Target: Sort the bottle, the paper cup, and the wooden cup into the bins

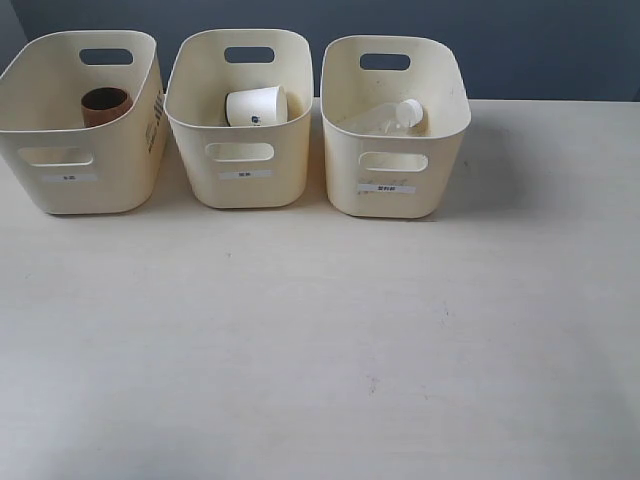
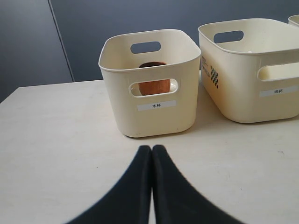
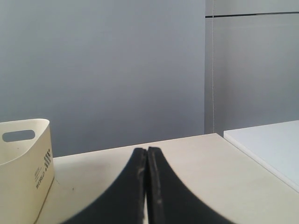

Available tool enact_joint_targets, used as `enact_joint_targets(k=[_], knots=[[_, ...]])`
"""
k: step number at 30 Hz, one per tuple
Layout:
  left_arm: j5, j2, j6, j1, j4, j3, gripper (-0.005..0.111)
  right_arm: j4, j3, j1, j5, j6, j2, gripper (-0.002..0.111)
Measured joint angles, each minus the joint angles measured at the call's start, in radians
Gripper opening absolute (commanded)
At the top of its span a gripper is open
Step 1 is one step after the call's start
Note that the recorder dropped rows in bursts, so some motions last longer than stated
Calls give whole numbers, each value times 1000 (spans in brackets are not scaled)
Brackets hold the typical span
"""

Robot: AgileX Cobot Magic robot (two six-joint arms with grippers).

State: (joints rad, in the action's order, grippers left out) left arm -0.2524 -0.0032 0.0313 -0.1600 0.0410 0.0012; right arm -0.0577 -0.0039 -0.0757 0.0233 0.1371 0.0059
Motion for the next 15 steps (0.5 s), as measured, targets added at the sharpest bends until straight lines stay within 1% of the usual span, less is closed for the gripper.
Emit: enact_joint_targets(k=[15], knots=[[0,0,0,0,0,0,0,7,0,0,2,0,0,0]])
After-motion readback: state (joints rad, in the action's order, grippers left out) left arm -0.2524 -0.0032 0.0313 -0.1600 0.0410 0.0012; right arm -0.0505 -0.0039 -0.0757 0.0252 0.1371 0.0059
